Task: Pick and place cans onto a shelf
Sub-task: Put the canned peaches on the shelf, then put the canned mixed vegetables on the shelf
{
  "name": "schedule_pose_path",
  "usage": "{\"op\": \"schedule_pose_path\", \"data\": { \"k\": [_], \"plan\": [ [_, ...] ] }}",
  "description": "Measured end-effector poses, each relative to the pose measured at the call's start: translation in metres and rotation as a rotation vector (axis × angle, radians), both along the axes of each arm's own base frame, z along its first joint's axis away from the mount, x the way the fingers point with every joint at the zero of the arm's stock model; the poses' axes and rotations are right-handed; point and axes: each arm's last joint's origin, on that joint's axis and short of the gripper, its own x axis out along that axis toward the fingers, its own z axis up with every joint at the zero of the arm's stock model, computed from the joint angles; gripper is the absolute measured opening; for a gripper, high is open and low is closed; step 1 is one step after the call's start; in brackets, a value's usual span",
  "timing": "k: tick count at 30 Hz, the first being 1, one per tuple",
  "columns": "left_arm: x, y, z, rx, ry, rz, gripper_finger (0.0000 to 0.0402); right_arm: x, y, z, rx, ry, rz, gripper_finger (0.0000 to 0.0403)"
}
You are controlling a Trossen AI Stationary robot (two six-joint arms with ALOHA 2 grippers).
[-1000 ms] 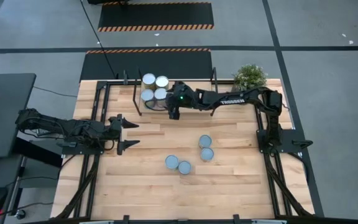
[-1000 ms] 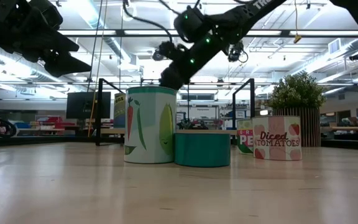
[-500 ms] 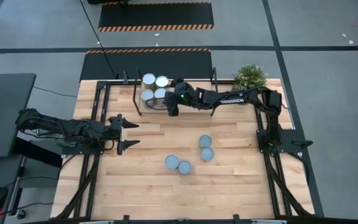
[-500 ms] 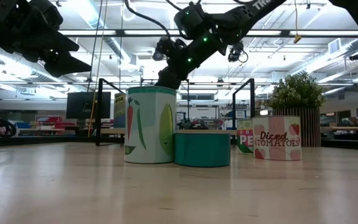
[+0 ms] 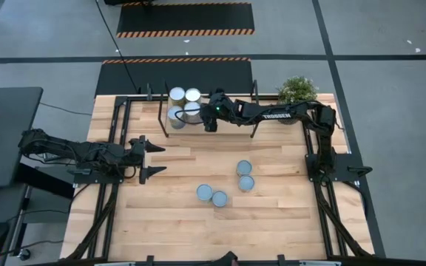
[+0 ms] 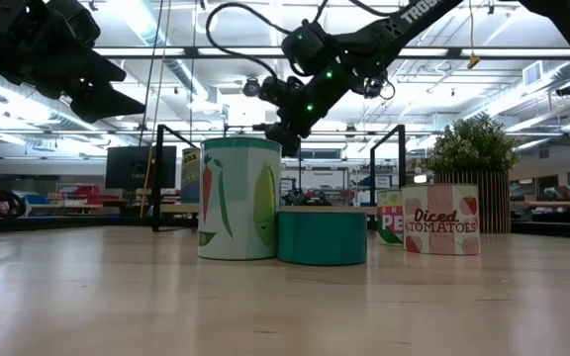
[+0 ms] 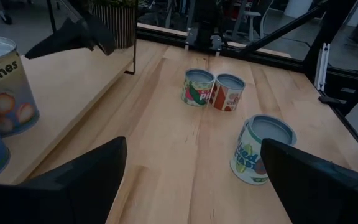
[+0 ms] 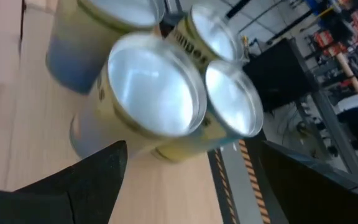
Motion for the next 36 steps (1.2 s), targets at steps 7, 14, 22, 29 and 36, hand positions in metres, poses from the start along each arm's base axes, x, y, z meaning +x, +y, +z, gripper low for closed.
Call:
{"op": "schedule_pose_path", "data": {
  "k": [7, 14, 22, 29, 36],
  "plan": [
    [0.000, 0.000, 0.000, 0.000, 0.000, 0.000, 0.0375, -0.001, 0.017, -0.008, 0.005, 0.108, -0.003, 0.0373],
    [0.000, 0.000, 0.000, -0.019, -0.003, 0.005, 0.0375, -0.002, 0.008, -0.005, -0.009, 0.093, 0.016, 0.0369],
    [0.000, 0.000, 0.000, -0.047, -0.002, 0.004, 0.0375, -0.017, -0.019, -0.013, 0.200, 0.076, -0.013, 0.0350],
    [0.000, 0.000, -0.001, -0.044, 0.003, 0.003, 0.0375, -0.007, 0.032, -0.021, 0.303, 0.161, 0.114, 0.0348],
    [0.001, 0.002, 0.006, -0.059, -0.080, 0.092, 0.0375, 0.003, 0.106, -0.024, 0.389, 0.189, 0.200, 0.0348]
  ]
}}
